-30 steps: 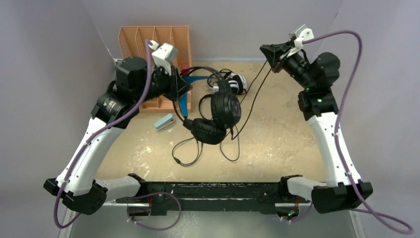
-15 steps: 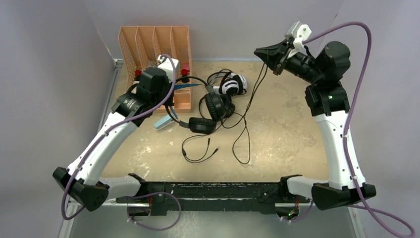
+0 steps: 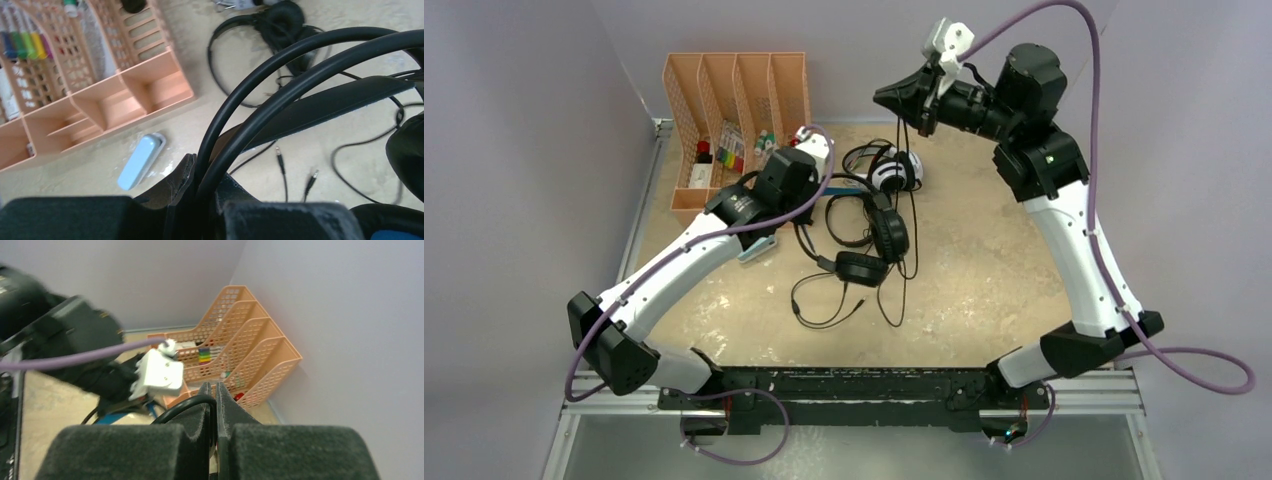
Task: Wrap the headphones
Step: Wrap the headphones cable around the headphones.
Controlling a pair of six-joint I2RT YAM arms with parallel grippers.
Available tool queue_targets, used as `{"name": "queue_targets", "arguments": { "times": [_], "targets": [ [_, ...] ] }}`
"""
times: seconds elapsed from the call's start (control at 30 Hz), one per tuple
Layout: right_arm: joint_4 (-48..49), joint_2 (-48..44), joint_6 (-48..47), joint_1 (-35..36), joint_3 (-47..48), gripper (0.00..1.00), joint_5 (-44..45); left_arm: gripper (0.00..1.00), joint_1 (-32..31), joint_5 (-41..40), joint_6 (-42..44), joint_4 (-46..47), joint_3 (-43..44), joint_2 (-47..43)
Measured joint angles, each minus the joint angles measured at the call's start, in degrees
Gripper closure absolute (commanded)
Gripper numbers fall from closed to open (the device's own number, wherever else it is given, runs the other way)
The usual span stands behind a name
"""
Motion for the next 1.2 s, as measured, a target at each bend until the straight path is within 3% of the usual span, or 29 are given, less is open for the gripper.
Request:
{"name": "queue_targets", "arguments": {
  "times": [0.2, 0.67, 0.9, 1.07, 1.2],
  "targets": [
    [-4.70, 4.90, -2.27, 3.48, 5.33, 1.00, 11.15, 1.00, -4.76, 2.21, 0.22, 3.89, -1.25, -1.03],
    [-10.60, 16.61, -0.81, 7.41, 13.92, 1.00, 30.14, 1.00, -6.25, 11.43, 0.26, 12.59, -3.28, -7.87],
    [-10.08, 18.86, 2.29, 7.02, 10.51, 1.00, 28.28, 1.00, -6.23, 17.99, -0.70, 19.47, -4.39, -11.74],
    [-2.75, 14.84, 8.13, 4.20, -2.89, 0.95, 19.04, 1.00, -6.19, 20.63, -5.22, 28.39, -7.61, -15.65],
    [7.32, 10.67, 14.91, 1.68, -14.86, 0.95, 10.84, 1.00, -6.05, 17.88, -11.23, 35.32, -9.97, -18.05]
  ]
}}
